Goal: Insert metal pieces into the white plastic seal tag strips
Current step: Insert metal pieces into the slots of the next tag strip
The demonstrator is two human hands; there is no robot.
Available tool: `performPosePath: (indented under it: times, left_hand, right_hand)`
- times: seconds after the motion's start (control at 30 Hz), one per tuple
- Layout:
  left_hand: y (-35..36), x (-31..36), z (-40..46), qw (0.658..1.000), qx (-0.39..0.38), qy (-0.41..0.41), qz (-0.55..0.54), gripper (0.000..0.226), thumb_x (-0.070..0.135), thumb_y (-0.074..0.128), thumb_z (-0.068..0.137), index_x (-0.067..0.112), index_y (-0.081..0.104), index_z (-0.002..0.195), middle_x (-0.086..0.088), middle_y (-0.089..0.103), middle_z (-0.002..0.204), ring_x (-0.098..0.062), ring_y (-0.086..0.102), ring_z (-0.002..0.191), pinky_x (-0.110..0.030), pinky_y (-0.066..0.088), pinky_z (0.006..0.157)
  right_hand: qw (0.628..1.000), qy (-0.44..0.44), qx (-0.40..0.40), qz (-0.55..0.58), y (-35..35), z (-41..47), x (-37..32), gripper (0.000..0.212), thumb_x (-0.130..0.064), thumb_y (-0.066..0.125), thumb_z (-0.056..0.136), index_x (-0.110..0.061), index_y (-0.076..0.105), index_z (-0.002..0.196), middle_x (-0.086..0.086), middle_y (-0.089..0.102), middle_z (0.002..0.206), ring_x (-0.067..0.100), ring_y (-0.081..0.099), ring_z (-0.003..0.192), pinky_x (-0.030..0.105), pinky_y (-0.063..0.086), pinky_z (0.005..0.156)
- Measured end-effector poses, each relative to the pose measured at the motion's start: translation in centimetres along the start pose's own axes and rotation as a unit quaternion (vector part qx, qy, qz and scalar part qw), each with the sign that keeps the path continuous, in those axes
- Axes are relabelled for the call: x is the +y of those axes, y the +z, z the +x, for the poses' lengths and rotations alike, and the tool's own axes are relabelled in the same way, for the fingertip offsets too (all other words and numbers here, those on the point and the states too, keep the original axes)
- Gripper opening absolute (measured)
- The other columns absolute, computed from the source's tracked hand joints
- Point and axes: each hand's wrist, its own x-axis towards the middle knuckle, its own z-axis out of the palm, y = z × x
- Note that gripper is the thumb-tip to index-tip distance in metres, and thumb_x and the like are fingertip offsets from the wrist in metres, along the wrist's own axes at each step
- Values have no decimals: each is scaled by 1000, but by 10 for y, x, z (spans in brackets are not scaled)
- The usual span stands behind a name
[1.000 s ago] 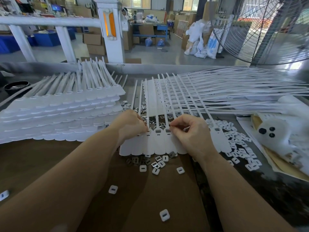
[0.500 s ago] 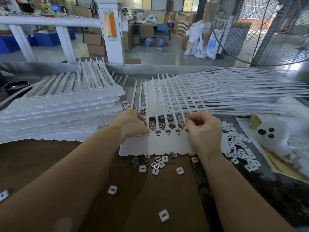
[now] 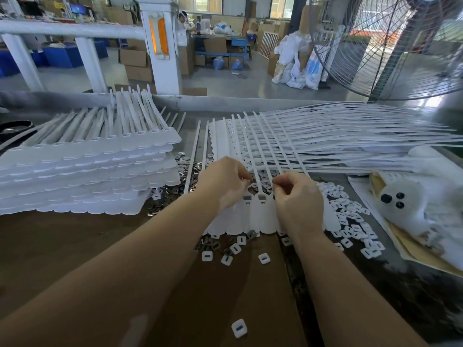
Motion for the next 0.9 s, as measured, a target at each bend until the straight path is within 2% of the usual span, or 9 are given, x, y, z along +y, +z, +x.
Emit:
performPosePath:
  times: [0.13,0.33,0.47,0.6,0.7,0.8,0.9]
  left_hand:
    - [11,6,7,999,-4,-19,36,18,24,56,90,28,72,99,5,68,108,-18,60,98,-35,49,89]
    - [15,8,8,998,-1,-43,51,15,23,59,85,30,72,89,4,69,94,-19,63,90,-37,50,85]
    - [18,9,7,997,19,-48,53,15,23,59,85,32,71,91,4,67,98,-20,62,93,-40,49,88]
    - [17,8,7,996,34,-21,81,18,24,54,89,26,70,97,-1,57,113,-23,54,104,-45,46,91]
    - [18,8,7,990,33,17,139,20,17,49,91,18,68,100,-4,47,112,-24,47,105,-42,46,88]
    - [19,9,6,975,41,50,213,20,13,49,92,14,63,106,-5,45,114,-23,44,108,-39,44,90]
    - [15,10,7,969,47,68,231,21,15,46,94,10,62,106,-6,45,114,-23,44,108,-36,43,89]
  right_hand:
    - [1000,-5,-3,-3,0,0,-1,12,-10,58,87,-15,68,92,-3,62,90,15,57,90,20,41,75]
    - [1000,-4,-6,-9,0,0,-1,11,-12,58,87,-18,68,90,-9,58,86,14,56,92,23,43,77]
    - [1000,-4,-10,-10,-1,0,-2,11,-12,58,87,-18,68,90,-10,57,85,15,56,93,23,44,77]
    - [1000,-9,-14,-8,-2,0,-2,12,-12,58,87,-17,68,91,-9,58,86,15,57,94,27,47,81]
    - [1000,-11,-18,0,-2,0,-3,12,-12,58,87,-17,68,91,-7,61,88,16,57,94,31,49,83]
    - [1000,-18,-21,0,-1,-1,-3,12,-12,58,87,-16,68,92,-5,62,90,17,57,95,32,48,84]
    - [999,-26,-21,-14,-1,-1,-3,12,-12,57,88,-15,68,93,-5,61,90,17,56,95,31,47,85]
